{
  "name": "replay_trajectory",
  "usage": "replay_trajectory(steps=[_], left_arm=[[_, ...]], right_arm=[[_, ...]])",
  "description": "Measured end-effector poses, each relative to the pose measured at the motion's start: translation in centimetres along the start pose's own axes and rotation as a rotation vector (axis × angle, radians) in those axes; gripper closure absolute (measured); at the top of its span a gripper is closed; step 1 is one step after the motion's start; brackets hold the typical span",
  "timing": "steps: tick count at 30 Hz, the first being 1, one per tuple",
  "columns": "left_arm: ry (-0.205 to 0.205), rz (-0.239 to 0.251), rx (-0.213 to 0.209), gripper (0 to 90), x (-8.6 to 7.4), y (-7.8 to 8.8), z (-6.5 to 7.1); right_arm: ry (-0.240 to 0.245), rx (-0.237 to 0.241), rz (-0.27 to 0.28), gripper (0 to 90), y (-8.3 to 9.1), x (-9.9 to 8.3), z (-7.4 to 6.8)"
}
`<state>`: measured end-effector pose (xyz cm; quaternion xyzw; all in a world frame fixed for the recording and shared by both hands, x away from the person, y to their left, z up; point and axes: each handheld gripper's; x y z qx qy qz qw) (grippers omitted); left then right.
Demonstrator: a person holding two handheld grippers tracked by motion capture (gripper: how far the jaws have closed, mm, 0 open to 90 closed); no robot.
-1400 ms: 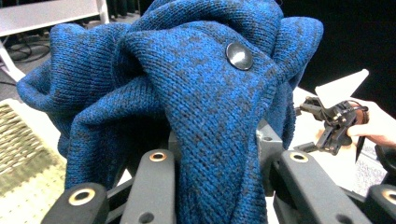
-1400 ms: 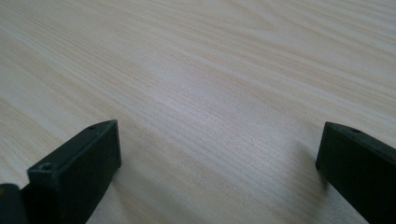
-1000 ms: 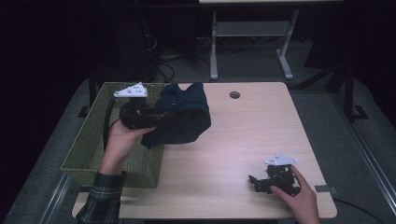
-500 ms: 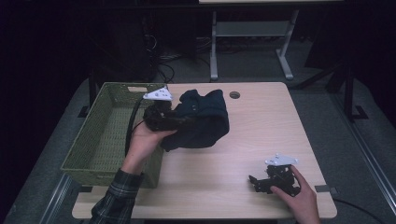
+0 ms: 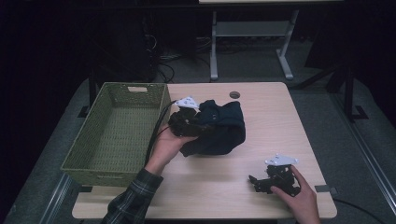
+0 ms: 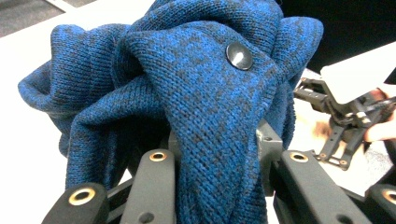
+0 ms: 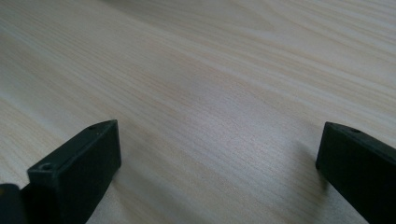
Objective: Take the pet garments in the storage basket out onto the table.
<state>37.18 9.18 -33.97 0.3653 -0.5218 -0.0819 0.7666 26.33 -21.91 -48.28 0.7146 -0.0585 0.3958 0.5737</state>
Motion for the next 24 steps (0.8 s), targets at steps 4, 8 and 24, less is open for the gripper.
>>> replay_trajectory(steps=[4, 8, 24], left_arm=[[-0.002, -0.021, 0.013, 67.8, -0.2, -1.7, 0.0], [0.012, -0.043, 0.026, 67.8, -0.8, -3.7, -0.1], [0.001, -0.195, 0.070, 66.8, -3.5, -10.7, -0.9]], right_arm=[[0.002, 0.001, 0.000, 0.0, 0.0, 0.0, 0.0], [0.004, 0.001, 0.001, 0.0, 0.0, 0.0, 0.0], [0.001, 0.002, -0.002, 0.0, 0.0, 0.0, 0.0]])
Point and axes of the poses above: each handheld gripper's, and its own axes: y roughly backward along the jaws, x roughly out of its top, z roughly to its right, and after that the axes turned 5 degrees about -z, right-handed
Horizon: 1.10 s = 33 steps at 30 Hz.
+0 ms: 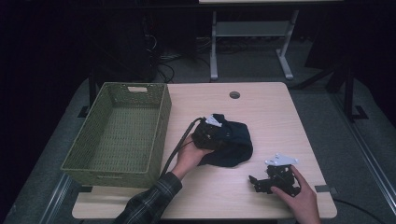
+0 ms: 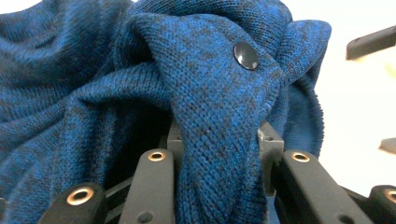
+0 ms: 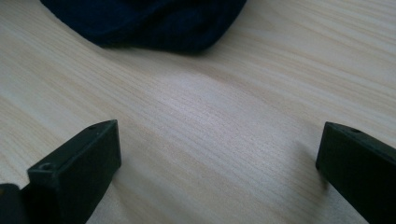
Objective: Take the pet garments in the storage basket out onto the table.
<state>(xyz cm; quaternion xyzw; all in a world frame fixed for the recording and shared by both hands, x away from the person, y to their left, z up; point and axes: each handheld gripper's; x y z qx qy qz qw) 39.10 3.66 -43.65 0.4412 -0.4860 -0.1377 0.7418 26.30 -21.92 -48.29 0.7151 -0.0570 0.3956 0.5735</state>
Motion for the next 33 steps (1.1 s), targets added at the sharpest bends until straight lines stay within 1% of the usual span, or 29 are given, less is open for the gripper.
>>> replay_trajectory(steps=[1, 2, 3, 4, 6, 7, 8, 11, 14, 16, 18, 19, 22, 23, 25, 26, 27, 29, 30, 33], left_arm=[[0.014, 0.000, 0.001, 66.5, -0.1, -0.4, 0.1], [0.014, 0.000, 0.001, 66.1, -0.1, -0.4, 0.1], [0.002, -0.028, 0.008, 65.8, -0.2, -1.0, -0.2], [0.005, -0.032, 0.008, 65.3, -0.3, -1.3, -0.2], [0.030, -0.022, 0.001, 64.4, -0.4, -1.5, -0.4], [0.030, -0.022, 0.001, 63.7, -0.4, -1.5, -0.4], [0.043, -0.022, -0.002, 62.2, -0.3, -1.6, -0.6], [0.044, -0.021, 0.013, 53.6, -0.3, -1.4, -0.6], [0.045, -0.023, 0.016, 44.9, -0.2, -1.2, -0.7], [0.038, -0.023, 0.016, 40.4, -0.2, -1.1, -0.7], [0.019, -0.029, 0.025, 36.7, -0.2, -0.9, -0.7], [0.030, -0.016, 0.023, 35.5, -0.2, -0.9, -0.6], [0.010, -0.032, 0.022, 28.8, -0.1, -0.6, -0.6], [0.008, -0.030, 0.026, 26.8, 0.0, -0.5, -0.6], [0.018, -0.020, 0.021, 22.9, 0.0, -0.4, -0.4], [0.006, -0.026, 0.027, 20.9, 0.0, -0.2, -0.4], [0.010, -0.016, 0.030, 19.7, 0.1, -0.2, -0.2], [-0.002, -0.023, 0.033, 17.0, 0.1, 0.1, -0.2], [-0.005, -0.021, 0.042, 16.4, 0.2, 0.3, -0.1], [-0.005, -0.016, 0.044, 14.8, 0.3, 0.8, -0.1]], right_arm=[[-0.001, 0.000, 0.000, 0.0, 0.0, 0.0, 0.0], [0.000, 0.000, 0.000, 0.0, 0.0, 0.0, 0.0], [-0.001, 0.000, 0.000, 0.0, 0.0, 0.0, 0.0], [0.001, 0.000, -0.001, 0.0, 0.0, 0.0, 0.0], [0.002, -0.001, -0.001, 0.0, 0.0, 0.0, 0.0], [0.002, -0.001, 0.000, 0.0, 0.0, 0.0, 0.0], [0.003, -0.001, 0.000, 0.0, 0.0, 0.0, 0.0], [0.002, 0.000, 0.001, 0.0, 0.0, 0.0, 0.0], [0.004, 0.000, -0.001, 0.0, 0.0, 0.0, 0.0], [0.003, 0.000, 0.000, 0.0, 0.0, 0.0, 0.0], [0.004, 0.000, -0.001, 0.0, 0.0, 0.0, 0.0], [0.004, 0.000, 0.000, 0.0, 0.0, 0.0, 0.0], [0.004, 0.000, 0.000, 0.0, 0.0, 0.0, 0.0], [0.004, 0.000, 0.000, 0.0, 0.0, 0.0, 0.0], [0.001, 0.001, 0.000, 0.0, 0.0, 0.0, 0.0], [0.001, 0.001, 0.001, 0.0, 0.0, 0.0, 0.0], [0.002, 0.001, 0.000, 0.0, 0.0, 0.0, 0.0], [0.002, 0.001, 0.000, 0.0, 0.0, 0.0, 0.0], [0.002, 0.001, 0.001, 0.0, 0.0, 0.0, 0.0], [0.003, 0.001, 0.000, 0.0, 0.0, 0.0, 0.0]])
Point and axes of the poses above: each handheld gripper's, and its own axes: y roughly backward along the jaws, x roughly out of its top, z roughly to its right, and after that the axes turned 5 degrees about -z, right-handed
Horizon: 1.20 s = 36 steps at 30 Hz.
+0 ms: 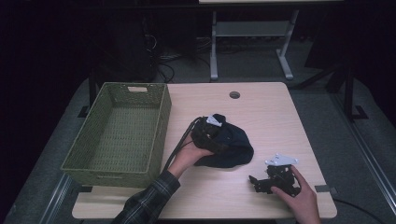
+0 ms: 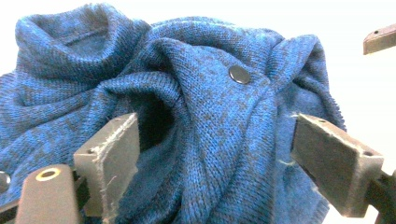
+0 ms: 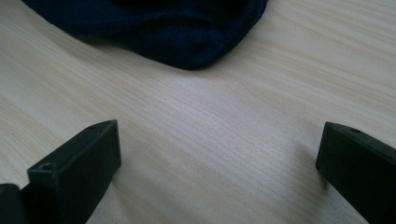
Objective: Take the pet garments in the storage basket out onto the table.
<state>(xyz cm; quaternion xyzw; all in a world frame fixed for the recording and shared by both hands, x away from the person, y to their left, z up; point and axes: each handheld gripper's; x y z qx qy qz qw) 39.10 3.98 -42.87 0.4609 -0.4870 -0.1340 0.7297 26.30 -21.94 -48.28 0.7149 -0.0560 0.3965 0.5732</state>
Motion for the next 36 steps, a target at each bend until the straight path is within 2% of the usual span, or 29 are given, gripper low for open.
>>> replay_trajectory(steps=[7, 8, 12, 15, 20, 26, 36], left_arm=[[-0.016, -0.011, 0.015, 14.1, 0.0, 0.8, 0.3], [-0.025, -0.005, 0.029, 14.1, 0.0, 1.2, 0.4], [-0.018, 0.017, 0.027, 14.0, 0.0, 2.1, 0.6], [-0.026, 0.026, 0.029, 14.0, 0.0, 2.6, 0.7], [-0.025, 0.030, 0.026, 14.1, -0.2, 3.5, 0.9], [-0.019, 0.037, 0.029, 14.1, -1.2, 4.7, 1.0], [-0.004, 0.030, 0.035, 14.1, -3.4, 5.1, 1.4]], right_arm=[[0.000, -0.001, 0.000, 0.0, 0.0, 0.0, 0.0], [0.001, -0.001, -0.001, 0.0, 0.0, 0.0, 0.0], [-0.003, 0.000, 0.000, 0.0, 0.0, 0.0, 0.0], [-0.003, 0.000, -0.001, 0.0, 0.0, 0.0, 0.0], [-0.003, 0.001, -0.004, 0.0, 0.0, 0.0, 0.0], [-0.003, 0.001, -0.002, 0.0, 0.0, 0.0, 0.0], [-0.003, 0.001, -0.003, 0.0, 0.0, 0.0, 0.0]])
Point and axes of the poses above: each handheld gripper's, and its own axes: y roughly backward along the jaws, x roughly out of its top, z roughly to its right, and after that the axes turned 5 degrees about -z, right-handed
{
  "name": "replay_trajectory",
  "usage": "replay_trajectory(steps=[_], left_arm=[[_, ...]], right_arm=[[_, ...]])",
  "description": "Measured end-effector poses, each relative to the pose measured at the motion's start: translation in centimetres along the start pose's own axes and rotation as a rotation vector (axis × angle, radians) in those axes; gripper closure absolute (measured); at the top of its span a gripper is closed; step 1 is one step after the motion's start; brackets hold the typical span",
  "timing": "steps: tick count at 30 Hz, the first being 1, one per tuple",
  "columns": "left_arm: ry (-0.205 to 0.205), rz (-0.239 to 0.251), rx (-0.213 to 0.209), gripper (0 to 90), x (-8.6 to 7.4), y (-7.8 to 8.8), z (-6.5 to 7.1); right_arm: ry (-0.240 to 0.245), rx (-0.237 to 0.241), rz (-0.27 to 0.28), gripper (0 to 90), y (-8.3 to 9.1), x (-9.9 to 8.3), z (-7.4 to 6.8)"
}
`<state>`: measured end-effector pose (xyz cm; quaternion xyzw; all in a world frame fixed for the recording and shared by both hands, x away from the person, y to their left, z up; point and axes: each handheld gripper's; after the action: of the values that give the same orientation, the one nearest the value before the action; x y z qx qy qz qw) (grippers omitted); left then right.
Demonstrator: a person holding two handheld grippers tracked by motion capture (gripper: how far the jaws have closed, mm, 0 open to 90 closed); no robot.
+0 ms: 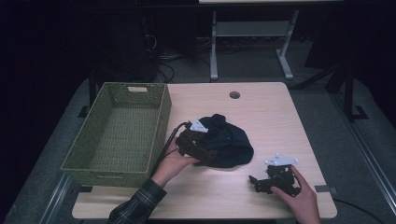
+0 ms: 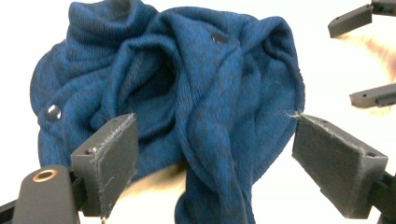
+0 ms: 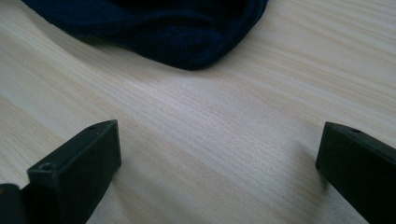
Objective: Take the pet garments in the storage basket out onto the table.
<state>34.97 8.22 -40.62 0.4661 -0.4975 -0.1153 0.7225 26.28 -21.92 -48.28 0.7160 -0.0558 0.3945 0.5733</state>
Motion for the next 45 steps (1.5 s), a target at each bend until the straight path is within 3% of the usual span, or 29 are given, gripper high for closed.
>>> replay_trajectory(steps=[19, 27, 34, 39, 45], left_arm=[[0.023, 0.011, 0.031, 13.5, -4.0, 0.3, 1.6], [0.021, 0.011, 0.062, 13.0, -5.4, 0.0, 2.7], [0.027, -0.014, 0.064, 12.9, -6.8, -0.3, 3.3], [0.021, -0.063, 0.064, 12.8, -8.0, -1.0, 3.6], [0.017, -0.071, 0.080, 12.7, -8.6, -1.3, 3.6]], right_arm=[[0.002, 0.002, -0.001, 0.0, 0.0, 0.0, 0.0], [0.002, 0.002, -0.001, 0.0, 0.0, 0.0, 0.0], [0.002, 0.002, -0.001, 0.0, 0.0, 0.0, 0.0], [0.002, 0.002, -0.001, 0.0, 0.0, 0.0, 0.0], [0.002, 0.002, -0.001, 0.0, 0.0, 0.0, 0.0]])
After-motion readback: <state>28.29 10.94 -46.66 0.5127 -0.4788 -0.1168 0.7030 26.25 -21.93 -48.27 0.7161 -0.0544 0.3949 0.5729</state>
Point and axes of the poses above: each handheld gripper's, and its own axes: y roughly backward along the jaws, x roughly out of its top, z roughly to its right, and after that the axes turned 5 degrees about -z, right-handed
